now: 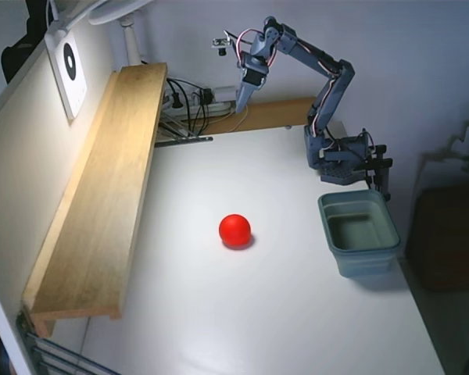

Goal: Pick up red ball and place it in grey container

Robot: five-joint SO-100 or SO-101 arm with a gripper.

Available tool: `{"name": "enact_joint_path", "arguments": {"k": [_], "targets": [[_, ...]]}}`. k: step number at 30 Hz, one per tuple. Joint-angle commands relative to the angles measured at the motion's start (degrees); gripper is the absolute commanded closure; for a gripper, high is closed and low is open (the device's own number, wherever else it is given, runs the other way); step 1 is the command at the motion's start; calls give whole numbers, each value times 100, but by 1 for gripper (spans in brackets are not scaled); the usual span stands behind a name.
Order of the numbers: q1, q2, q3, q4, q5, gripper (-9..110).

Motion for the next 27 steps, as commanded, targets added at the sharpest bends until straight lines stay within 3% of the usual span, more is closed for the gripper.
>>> {"name": "enact_joint_path", "arguments": {"k": [1,10,27], "targets": [[56,164,61,33,9,63],[-30,164,61,33,9,63],[-2156,164,61,33,9,63]]}}
